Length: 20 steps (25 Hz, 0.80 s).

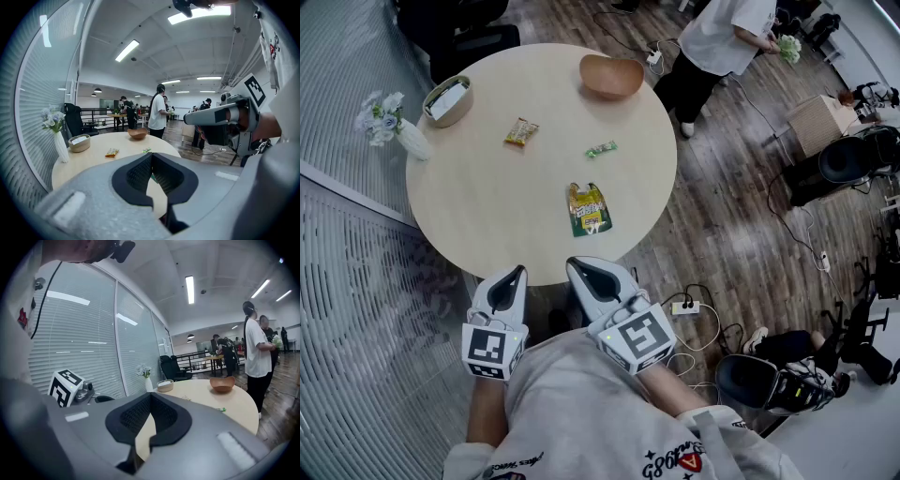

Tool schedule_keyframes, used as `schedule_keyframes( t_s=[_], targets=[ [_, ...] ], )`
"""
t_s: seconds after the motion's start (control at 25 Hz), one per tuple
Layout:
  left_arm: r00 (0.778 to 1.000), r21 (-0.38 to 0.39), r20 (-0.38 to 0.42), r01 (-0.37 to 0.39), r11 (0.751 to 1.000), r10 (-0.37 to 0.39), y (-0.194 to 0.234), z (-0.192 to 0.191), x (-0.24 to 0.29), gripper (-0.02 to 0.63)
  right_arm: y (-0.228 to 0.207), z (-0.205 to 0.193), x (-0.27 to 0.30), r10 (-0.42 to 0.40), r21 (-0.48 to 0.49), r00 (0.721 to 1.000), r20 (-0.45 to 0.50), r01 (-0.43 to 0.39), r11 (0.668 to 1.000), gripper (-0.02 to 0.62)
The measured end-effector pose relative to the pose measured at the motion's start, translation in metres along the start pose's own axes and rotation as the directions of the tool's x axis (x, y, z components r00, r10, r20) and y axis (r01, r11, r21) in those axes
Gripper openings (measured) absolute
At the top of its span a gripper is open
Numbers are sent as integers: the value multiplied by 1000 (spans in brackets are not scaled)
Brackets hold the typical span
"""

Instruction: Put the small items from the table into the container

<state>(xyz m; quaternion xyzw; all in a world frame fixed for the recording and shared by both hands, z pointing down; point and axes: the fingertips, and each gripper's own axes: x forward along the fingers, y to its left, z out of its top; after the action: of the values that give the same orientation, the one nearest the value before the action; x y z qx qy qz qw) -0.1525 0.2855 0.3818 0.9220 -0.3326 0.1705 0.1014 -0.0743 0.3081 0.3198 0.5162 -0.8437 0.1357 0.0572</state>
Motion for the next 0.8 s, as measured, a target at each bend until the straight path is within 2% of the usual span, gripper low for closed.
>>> schedule_keyframes(
  t_s=[0.28, 0.4, 0.52, 0.56, 0.8],
  targets=[
    [1000, -11, 3, -6, 1000, 6, 6, 1, 4, -5, -2, 7, 6, 20, 3, 999, 43, -21, 1000, 3],
    [1000, -31, 5, -15, 999, 15, 10, 0, 9, -5, -14, 1, 12, 9, -29, 1000, 28, -8, 1000, 3],
    [1000, -47, -4, -25, 999, 25, 15, 0, 17, -5, -44, -34, 25, -37, -78, 997, -66, 32, 996, 20],
    [1000, -46, -7, -29, 999, 29, 18, 0, 21, -5, -60, -52, 31, -57, -95, 992, -110, 47, 994, 57],
    [996, -72, -34, -85, 994, 82, 44, 1, 58, -5, -163, -157, 75, -144, -157, 925, -352, 94, 983, 159]
  ],
)
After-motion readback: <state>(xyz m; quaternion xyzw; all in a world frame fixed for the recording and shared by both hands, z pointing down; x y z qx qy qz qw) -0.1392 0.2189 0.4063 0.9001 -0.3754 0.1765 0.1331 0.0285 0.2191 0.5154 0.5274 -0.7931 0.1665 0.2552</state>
